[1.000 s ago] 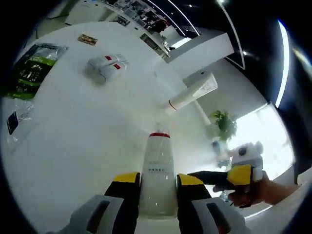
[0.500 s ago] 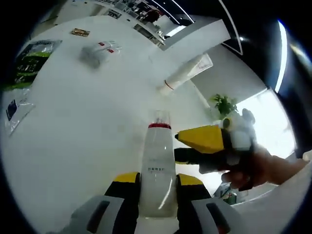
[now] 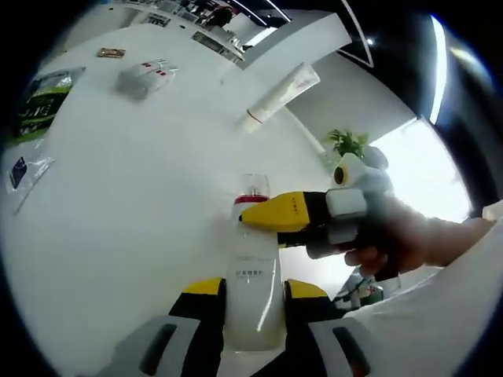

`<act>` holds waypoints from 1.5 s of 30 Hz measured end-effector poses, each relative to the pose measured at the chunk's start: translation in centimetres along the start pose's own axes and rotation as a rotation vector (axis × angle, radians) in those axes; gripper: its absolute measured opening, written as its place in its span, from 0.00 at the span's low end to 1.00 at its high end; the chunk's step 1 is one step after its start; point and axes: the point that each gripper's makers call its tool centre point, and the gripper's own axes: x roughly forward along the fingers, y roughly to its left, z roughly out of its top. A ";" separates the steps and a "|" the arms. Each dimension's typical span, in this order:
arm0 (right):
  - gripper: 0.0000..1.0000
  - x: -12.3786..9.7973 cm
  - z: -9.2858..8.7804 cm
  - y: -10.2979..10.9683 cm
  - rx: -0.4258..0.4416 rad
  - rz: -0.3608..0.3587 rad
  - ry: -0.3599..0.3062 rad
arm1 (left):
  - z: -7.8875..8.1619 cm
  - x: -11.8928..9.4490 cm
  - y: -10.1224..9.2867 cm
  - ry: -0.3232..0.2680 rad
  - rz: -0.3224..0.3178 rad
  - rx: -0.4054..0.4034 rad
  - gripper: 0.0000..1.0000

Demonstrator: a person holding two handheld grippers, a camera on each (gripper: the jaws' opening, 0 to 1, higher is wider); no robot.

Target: Arrange the skincare products in the storage area until every visible bottle or jar stands upright without overlapping.

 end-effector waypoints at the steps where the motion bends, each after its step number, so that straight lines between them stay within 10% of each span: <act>1: 0.34 0.0 -0.1 0.1 -0.018 -0.003 0.003 | -0.2 0.0 0.0 0.007 0.005 0.015 0.29; 9: 0.28 -1.2 0.7 2.5 -0.224 0.065 -0.027 | -0.8 0.1 -0.5 0.029 0.046 0.122 0.29; 26: 0.26 -3.4 1.1 7.8 -0.958 0.108 -0.104 | 2.2 0.9 -0.6 0.028 0.115 0.389 0.29; 45: 0.26 -3.9 -0.2 8.9 -1.292 0.149 -0.114 | 2.8 1.3 -0.7 0.029 0.179 0.526 0.30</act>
